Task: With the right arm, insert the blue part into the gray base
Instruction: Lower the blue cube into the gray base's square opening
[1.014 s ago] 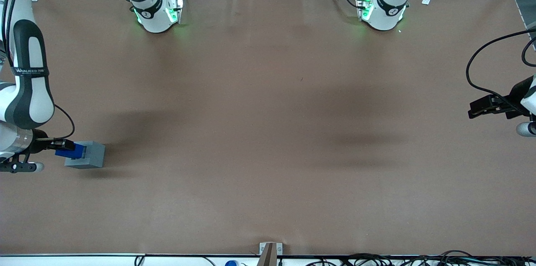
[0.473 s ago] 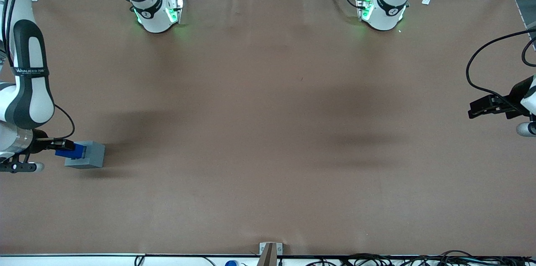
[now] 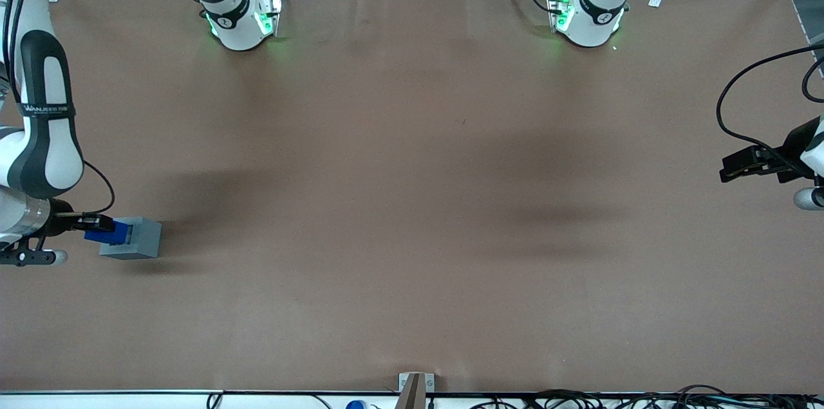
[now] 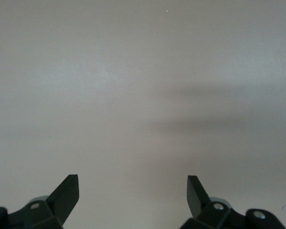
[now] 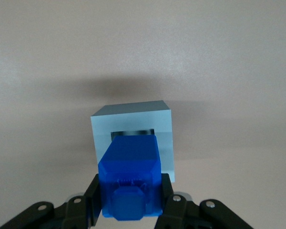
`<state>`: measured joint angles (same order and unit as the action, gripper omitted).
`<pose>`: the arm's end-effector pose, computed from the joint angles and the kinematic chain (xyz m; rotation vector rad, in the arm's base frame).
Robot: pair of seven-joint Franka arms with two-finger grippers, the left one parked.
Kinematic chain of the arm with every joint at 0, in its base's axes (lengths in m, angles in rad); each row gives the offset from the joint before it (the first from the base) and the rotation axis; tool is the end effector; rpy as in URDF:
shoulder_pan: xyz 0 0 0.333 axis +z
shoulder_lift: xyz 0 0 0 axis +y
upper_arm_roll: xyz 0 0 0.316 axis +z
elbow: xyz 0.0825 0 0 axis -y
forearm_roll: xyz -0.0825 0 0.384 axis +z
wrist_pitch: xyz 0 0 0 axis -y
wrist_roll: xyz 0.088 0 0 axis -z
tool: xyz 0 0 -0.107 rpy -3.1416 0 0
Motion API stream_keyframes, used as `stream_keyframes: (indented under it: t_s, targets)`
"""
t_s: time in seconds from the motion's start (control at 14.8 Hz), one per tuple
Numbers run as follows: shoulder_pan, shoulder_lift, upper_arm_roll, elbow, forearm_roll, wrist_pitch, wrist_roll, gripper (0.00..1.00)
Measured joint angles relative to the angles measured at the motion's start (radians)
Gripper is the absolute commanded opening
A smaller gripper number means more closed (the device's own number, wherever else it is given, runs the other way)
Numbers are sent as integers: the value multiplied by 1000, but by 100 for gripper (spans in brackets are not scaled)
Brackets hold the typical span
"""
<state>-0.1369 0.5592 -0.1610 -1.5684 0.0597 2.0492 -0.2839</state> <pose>0.6616 -0.1840 0.3145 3.1268 -0.0348 -0.1214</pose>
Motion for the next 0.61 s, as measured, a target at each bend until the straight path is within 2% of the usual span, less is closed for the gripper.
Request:
stream_keyframes:
  t_s: [0.61]
  targets:
    - [1, 6, 1, -3, 1, 9, 0, 0]
